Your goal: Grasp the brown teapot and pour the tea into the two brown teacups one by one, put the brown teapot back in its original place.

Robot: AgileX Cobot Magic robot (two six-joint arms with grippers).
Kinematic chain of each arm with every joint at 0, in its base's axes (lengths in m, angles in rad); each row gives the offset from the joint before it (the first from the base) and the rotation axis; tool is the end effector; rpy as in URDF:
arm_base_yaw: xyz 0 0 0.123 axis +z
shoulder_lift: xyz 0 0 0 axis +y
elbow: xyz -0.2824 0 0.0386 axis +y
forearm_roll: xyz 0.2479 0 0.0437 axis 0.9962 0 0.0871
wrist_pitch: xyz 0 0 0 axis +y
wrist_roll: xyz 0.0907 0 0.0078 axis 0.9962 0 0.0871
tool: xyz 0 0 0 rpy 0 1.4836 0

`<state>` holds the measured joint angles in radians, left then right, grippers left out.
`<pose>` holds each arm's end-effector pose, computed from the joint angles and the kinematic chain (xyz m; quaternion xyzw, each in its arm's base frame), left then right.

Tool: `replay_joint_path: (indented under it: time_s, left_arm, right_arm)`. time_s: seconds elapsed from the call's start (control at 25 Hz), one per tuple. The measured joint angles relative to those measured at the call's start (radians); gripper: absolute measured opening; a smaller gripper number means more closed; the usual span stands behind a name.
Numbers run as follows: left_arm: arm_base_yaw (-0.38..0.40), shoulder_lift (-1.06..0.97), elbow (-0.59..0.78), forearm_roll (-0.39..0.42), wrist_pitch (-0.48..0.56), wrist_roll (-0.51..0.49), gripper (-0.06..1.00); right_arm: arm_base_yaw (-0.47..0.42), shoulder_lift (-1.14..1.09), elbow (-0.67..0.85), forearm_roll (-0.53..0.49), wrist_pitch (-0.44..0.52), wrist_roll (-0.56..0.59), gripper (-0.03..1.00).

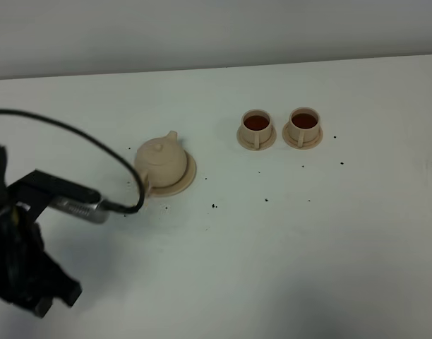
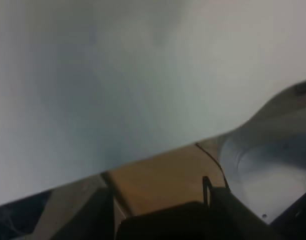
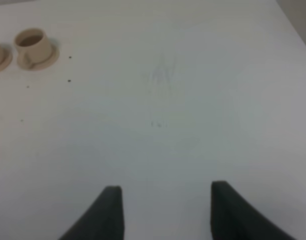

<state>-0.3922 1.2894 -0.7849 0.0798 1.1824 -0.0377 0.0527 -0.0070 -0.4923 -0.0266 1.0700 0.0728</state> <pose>0.1820 -0.0680 0.2327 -0.1916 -0.9807 -0.0389 0.0063 -0.0053 -0.0024 0.2743 0.0092 0.8557 0.0192 0.5170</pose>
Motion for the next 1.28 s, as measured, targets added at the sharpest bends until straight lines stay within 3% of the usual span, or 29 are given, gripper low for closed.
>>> replay_joint_path:
  time_s: [0.28,0.76,0.92,1.28]
  left_arm:
    - [0.0,-0.333,0.264,0.0,-0.133,-0.005,0.47]
    - [0.02,-0.671,0.275,-0.004,-0.148,-0.005,0.47]
    - [0.119,-0.765,0.275,-0.015,-0.148,0.002,0.47]
    - [0.45,-1.004,0.277,-0.08,-0.147,0.068,0.47]
  right_arm:
    - [0.0,0.0,0.0,0.0,0.0,0.0,0.42]
    - [0.0,0.0,0.0,0.0,0.0,0.0,0.42]
    - [0.0,0.0,0.0,0.0,0.0,0.0,0.42]
    - [0.0,0.0,0.0,0.0,0.0,0.0,0.42]
